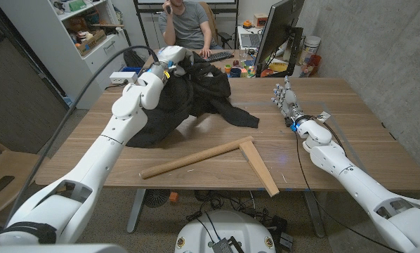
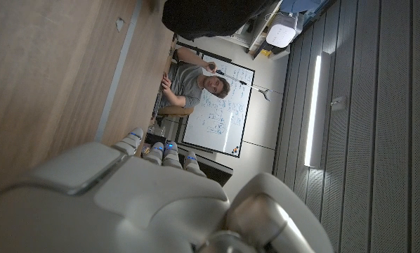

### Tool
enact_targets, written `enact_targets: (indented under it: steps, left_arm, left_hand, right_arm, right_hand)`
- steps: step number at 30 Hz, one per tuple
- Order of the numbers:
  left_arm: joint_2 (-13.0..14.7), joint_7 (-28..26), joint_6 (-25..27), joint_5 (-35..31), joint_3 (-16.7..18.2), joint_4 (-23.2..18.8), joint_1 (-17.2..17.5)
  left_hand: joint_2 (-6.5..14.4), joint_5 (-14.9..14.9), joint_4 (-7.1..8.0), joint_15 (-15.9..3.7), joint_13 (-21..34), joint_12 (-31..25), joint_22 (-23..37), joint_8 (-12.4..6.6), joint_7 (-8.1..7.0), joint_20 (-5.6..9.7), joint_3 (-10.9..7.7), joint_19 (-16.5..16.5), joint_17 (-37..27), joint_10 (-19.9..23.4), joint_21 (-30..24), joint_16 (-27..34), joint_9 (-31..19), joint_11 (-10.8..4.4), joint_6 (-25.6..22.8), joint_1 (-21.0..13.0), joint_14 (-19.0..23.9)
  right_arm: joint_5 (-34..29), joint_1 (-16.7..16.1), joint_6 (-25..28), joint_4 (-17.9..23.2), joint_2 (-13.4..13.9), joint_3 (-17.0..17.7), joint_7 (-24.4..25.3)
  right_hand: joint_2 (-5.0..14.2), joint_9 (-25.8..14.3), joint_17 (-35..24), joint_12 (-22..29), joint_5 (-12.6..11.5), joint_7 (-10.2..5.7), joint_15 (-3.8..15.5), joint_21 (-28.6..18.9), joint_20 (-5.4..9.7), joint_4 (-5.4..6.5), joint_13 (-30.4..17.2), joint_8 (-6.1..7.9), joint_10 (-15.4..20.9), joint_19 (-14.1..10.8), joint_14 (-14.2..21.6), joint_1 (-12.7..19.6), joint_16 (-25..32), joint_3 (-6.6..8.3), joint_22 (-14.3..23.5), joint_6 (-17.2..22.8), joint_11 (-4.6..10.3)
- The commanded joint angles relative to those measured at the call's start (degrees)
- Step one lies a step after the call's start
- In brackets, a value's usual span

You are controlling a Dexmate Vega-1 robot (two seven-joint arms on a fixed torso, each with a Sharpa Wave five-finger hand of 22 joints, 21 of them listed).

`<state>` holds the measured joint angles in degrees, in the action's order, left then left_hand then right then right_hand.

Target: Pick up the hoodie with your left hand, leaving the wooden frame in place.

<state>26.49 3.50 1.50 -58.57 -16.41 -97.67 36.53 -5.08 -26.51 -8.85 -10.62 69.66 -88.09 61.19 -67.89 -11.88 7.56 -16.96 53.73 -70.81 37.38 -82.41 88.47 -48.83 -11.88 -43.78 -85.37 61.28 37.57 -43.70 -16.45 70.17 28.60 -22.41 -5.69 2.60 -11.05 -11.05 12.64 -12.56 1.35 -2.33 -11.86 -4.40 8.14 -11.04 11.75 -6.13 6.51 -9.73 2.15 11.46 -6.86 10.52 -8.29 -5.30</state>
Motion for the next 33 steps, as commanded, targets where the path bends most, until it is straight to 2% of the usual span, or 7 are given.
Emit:
enact_targets:
  steps: [1,6,15,33]
  left_arm:
    - [1.2,1.7,0.8,-5.5,-0.6,-2.7,-8.7]
    - [2.2,3.2,-1.0,-6.3,-1.0,-3.2,-11.7]
    - [1.9,3.7,-1.9,-6.2,-0.3,-3.3,-14.9]
    - [2.3,5.1,-1.6,-6.5,-0.4,-2.1,-14.3]
  left_hand:
    - [7.0,-0.3,-0.16,-1.13,0.1,-0.3,-0.9,-0.72,0.09,4.89,0.19,0.1,-0.1,0.0,0.0,-0.2,0.2,-0.02,-0.4,-6.3,1.0]
    - [7.0,-0.2,-0.15,-1.13,-0.6,0.4,-2.2,-0.94,0.1,4.89,0.29,-0.1,0.0,-0.2,0.0,-0.2,0.6,-0.06,-0.6,-6.0,1.9]
    - [6.8,-0.1,-0.04,-1.13,-0.4,0.3,-5.1,-1.3,0.02,4.87,0.54,-0.3,-0.1,0.2,0.6,-0.3,0.9,0.02,-0.8,-5.2,2.5]
    - [6.1,0.2,-0.2,-1.1,0.0,0.0,-10.9,-1.83,0.01,4.85,-0.19,-0.7,-0.1,1.5,-0.6,-0.6,1.8,0.02,-0.7,-4.0,3.3]
  right_arm:
    - [-0.7,-0.6,0.8,1.7,1.1,0.1,1.6]
    - [-0.3,-0.8,1.3,2.0,1.4,0.0,1.8]
    - [-0.7,0.0,1.4,1.0,1.3,-0.3,1.8]
    - [-1.1,0.9,1.9,-0.5,0.7,-0.6,1.4]
  right_hand:
    - [0.59,-0.3,-0.1,0.0,-0.5,0.03,0.56,0.3,0.05,-0.01,-0.2,0.13,0.1,0.7,-3.8,0.2,-0.2,-0.15,0.2,0.1,0.29]
    - [0.68,-0.3,-0.1,0.0,-0.5,0.13,0.62,0.4,0.06,-0.02,-0.2,0.14,0.1,1.1,-4.0,0.2,-0.2,-0.17,0.2,0.2,0.14]
    - [0.77,-0.3,-0.1,0.1,-0.5,0.17,0.61,0.4,0.08,-0.04,-0.2,0.18,0.3,1.2,-4.0,0.3,-0.2,-0.22,0.2,0.4,-0.11]
    - [0.86,-0.3,-0.1,0.0,-0.5,0.24,0.58,0.4,0.15,-0.05,-0.2,0.11,0.3,1.3,-4.1,0.3,-0.2,-0.33,0.2,0.4,-0.05]
